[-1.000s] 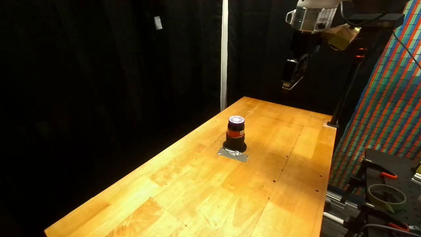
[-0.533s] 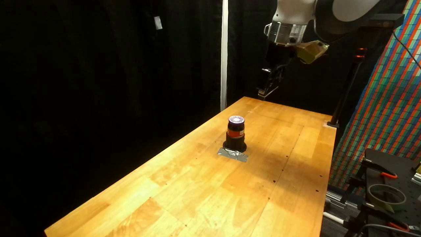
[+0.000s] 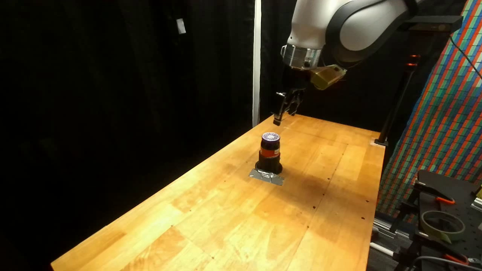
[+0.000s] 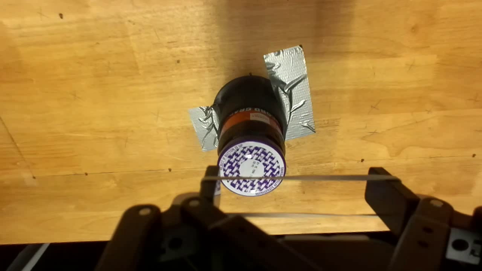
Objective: Put the elastic rubber on the object
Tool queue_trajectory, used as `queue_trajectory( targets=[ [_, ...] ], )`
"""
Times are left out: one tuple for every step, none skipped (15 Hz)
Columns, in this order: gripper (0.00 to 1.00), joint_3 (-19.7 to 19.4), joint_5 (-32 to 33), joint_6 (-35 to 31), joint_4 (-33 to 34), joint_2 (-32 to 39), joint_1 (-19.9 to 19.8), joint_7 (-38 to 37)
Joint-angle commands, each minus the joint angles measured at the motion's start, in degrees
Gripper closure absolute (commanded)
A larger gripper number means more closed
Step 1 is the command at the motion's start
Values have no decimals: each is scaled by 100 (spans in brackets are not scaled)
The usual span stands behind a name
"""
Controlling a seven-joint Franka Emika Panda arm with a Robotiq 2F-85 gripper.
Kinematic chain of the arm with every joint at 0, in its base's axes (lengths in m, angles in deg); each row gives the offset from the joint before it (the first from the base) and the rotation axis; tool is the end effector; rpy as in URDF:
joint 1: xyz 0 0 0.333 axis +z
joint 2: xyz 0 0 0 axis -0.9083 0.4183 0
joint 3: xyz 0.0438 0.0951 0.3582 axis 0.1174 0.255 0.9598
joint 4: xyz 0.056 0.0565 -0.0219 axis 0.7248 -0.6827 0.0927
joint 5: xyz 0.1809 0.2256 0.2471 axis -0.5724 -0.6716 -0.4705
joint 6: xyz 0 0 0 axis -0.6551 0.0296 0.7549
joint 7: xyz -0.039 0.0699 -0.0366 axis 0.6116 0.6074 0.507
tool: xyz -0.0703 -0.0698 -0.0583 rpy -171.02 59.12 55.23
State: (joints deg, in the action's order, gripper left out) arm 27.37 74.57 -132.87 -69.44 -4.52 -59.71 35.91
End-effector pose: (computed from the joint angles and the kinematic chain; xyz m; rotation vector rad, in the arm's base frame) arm 0.5925 0.1372 0.4238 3.0853 0.0011 0.3080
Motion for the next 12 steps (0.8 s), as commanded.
queue_trajectory(
  targets=[
    [0, -263, 37, -134, 646, 619, 209, -102],
    [0, -304, -40, -165, 777, 769, 219, -46],
    [0, -338, -92, -139, 892, 888, 239, -12],
    [0, -388, -81, -180, 993, 1008, 271, -33],
    [0, -433, -72, -196, 1097, 1122, 295, -49],
    [0, -490, -45, -205, 1210, 1249, 322, -82],
    [0, -530, -56, -176, 1322, 1358, 337, -77],
    [0, -580, -65, -157, 1432, 1470, 353, -90],
    [0, -622, -73, -167, 1528, 1574, 366, -99],
    [0, -683, -47, -188, 1618, 1678, 392, -143],
    [0, -719, -64, -163, 1708, 1772, 402, -144],
    [0, -749, -83, -124, 1793, 1856, 413, -150]
  ],
)
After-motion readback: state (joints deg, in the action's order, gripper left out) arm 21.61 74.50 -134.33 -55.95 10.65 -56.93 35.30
